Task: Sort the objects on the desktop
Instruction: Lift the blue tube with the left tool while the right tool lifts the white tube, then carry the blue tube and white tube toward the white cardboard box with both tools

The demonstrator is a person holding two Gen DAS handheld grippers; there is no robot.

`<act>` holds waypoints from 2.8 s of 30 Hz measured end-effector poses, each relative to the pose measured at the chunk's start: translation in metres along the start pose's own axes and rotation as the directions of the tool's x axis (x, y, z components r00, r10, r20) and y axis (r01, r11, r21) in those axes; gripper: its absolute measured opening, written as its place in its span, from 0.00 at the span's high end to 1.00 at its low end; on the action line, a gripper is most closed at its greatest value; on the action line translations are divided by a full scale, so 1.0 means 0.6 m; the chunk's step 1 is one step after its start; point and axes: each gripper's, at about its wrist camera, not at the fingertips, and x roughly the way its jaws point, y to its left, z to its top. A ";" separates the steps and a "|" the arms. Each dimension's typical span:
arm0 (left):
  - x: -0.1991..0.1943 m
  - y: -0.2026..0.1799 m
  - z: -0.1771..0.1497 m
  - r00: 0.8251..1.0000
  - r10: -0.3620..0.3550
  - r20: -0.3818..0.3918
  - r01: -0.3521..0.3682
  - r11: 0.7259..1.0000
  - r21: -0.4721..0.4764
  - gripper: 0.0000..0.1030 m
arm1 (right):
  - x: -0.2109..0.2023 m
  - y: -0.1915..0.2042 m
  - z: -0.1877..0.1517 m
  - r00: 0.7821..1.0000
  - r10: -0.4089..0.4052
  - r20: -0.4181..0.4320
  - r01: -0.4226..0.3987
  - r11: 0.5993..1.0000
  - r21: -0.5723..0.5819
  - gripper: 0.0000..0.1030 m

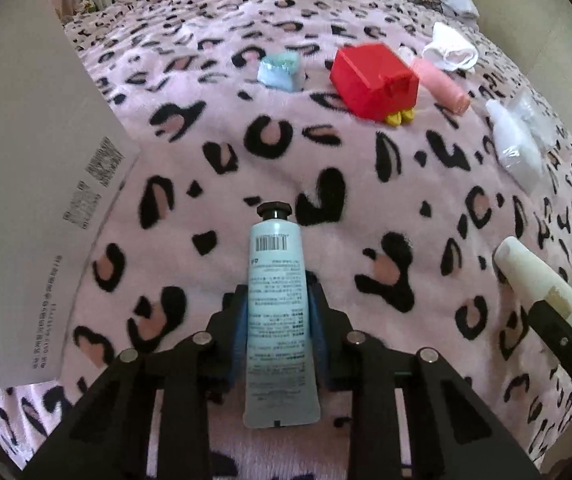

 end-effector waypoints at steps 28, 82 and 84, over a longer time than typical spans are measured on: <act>-0.185 0.061 0.007 0.989 -0.008 0.148 0.012 0.999 -0.031 0.72 | -0.033 0.048 -0.001 0.998 0.062 0.002 -0.061 0.996 -0.061 0.83; -0.251 0.083 0.018 0.984 -0.007 0.180 0.016 0.999 -0.045 0.72 | -0.147 0.177 0.028 0.978 0.202 0.048 -0.186 0.956 -0.227 0.74; -0.281 0.091 0.021 0.979 -0.005 0.206 0.017 0.998 -0.052 0.72 | -0.171 0.195 0.028 0.974 0.217 0.062 -0.195 0.948 -0.250 0.74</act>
